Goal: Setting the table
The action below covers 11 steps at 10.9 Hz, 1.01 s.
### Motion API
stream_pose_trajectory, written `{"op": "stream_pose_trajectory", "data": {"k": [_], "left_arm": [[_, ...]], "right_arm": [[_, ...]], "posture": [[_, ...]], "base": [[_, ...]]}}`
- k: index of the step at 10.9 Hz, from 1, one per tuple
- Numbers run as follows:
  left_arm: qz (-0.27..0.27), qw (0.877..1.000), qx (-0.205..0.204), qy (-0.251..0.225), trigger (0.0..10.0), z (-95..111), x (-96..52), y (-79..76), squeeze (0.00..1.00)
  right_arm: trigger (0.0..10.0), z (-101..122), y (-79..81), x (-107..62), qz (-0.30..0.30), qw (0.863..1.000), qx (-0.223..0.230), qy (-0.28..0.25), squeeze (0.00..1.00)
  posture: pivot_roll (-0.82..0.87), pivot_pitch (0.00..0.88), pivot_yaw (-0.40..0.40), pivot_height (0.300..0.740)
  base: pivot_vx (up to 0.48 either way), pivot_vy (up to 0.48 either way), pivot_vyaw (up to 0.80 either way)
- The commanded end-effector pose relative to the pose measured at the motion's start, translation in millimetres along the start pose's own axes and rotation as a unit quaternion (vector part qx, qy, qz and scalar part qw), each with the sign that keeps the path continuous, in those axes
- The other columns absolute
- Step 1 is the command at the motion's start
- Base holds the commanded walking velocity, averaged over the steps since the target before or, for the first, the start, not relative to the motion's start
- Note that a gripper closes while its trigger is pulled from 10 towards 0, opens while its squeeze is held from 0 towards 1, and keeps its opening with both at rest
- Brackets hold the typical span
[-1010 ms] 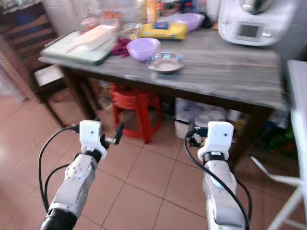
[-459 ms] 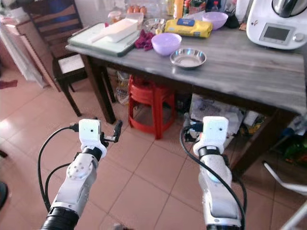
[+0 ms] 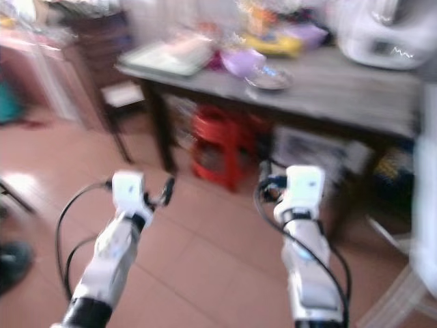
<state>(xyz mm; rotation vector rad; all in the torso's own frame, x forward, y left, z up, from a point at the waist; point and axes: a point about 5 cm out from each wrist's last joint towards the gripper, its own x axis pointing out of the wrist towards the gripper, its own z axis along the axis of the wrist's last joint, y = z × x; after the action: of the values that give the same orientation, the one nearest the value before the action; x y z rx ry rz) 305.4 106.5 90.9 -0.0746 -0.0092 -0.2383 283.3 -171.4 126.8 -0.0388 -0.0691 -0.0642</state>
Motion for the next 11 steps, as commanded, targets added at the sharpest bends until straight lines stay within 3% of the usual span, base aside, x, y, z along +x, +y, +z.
{"op": "stream_pose_trajectory", "data": {"k": [1, 3, 6, 11], "left_arm": [[-0.004, 1.0, -0.004, -0.007, 10.0, 4, 0.1, 6.3, 0.0], [-0.025, 1.0, -0.009, -0.009, 10.0, 5, 0.9, 0.1, 0.0], [-0.056, 0.998, -0.017, -0.014, 10.0, 6, -0.3, -8.1, 0.0], [-0.067, 0.997, -0.027, -0.016, 10.0, 6, -1.0, -10.3, 0.0]], "right_arm": [[10.0, 5, 3.4, 1.2, 0.0, 1.0, 0.003, -0.011, 0.0], [10.0, 3, -2.5, -0.4, -0.016, 1.0, -0.002, -0.005, 0.0], [10.0, 6, -2.8, 1.7, -0.014, 1.0, -0.005, -0.01, 0.0], [10.0, 7, -1.5, 0.8, -0.008, 1.0, -0.011, -0.013, 0.0]], "posture": [[-0.13, 0.038, 0.084, 0.74], [-0.13, 0.046, 0.086, 0.74], [-0.13, 0.049, 0.09, 0.74], [-0.14, 0.054, 0.087, 0.74]], "base": [[0.0, 0.0, 0.0], [0.0, 0.0, 0.0], [0.0, 0.0, -0.46], [0.0, -0.48, 0.0]]}}
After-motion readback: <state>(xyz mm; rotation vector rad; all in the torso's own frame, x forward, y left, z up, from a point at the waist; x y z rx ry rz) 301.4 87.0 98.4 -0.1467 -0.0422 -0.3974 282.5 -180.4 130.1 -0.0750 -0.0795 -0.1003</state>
